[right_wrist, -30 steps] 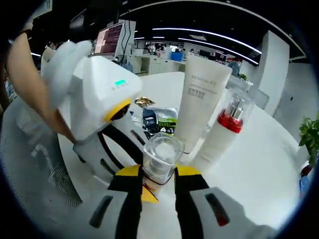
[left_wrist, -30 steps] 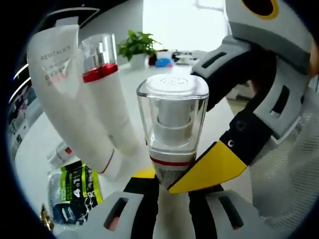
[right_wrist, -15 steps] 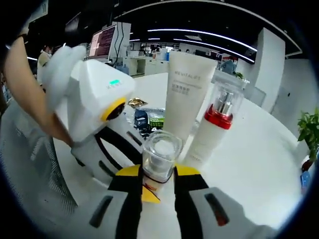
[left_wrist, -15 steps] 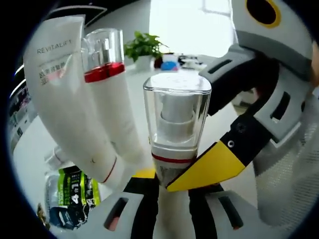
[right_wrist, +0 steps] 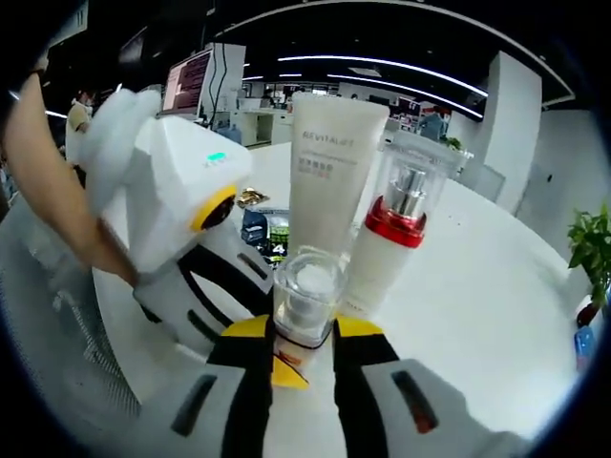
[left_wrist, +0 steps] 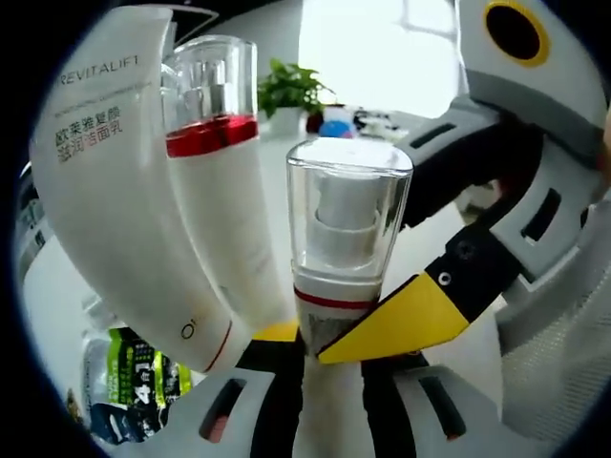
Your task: Arrange the skincare products in the storage area until every visible bottle or jar stands upright without overlapping.
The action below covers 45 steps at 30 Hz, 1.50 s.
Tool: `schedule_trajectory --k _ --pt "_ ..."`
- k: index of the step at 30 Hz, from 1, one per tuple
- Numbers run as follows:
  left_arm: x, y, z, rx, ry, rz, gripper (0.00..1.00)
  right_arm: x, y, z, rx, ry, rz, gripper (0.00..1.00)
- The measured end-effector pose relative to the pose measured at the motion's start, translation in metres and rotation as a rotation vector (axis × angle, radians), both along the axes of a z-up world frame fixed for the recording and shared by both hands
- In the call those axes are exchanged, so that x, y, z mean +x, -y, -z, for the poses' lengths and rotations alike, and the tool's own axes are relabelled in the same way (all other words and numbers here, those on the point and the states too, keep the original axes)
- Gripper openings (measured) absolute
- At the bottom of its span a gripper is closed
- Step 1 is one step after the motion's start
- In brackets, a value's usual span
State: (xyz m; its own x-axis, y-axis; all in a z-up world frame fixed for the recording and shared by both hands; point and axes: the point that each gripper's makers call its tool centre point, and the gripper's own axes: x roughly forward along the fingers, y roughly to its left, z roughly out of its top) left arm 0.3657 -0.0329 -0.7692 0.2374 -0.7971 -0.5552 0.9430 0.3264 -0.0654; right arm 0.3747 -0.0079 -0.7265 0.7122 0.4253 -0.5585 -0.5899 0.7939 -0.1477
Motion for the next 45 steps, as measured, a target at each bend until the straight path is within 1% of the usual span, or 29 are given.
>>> schedule_trajectory --k 12,19,28,34,41,45 --pt "0.009 0.012 -0.001 -0.025 -0.001 0.001 0.19 0.008 0.013 0.0 -0.009 0.008 0.038 0.23" --pt "0.012 0.015 0.0 -0.015 0.003 0.003 0.18 0.012 0.016 0.001 -0.011 0.012 0.043 0.23" --pt "0.011 0.015 0.0 0.0 0.007 0.006 0.18 0.012 0.017 0.001 -0.013 0.013 0.044 0.23" --pt "0.008 0.01 -0.001 0.022 0.011 0.009 0.18 0.011 0.016 0.003 -0.034 0.015 0.029 0.23" --pt "0.0 -0.005 -0.003 0.065 0.034 0.013 0.19 0.01 0.016 0.005 -0.035 0.008 0.035 0.23" --pt "-0.003 -0.013 -0.003 0.073 0.033 0.002 0.18 0.011 0.017 0.008 -0.036 0.001 0.067 0.23"
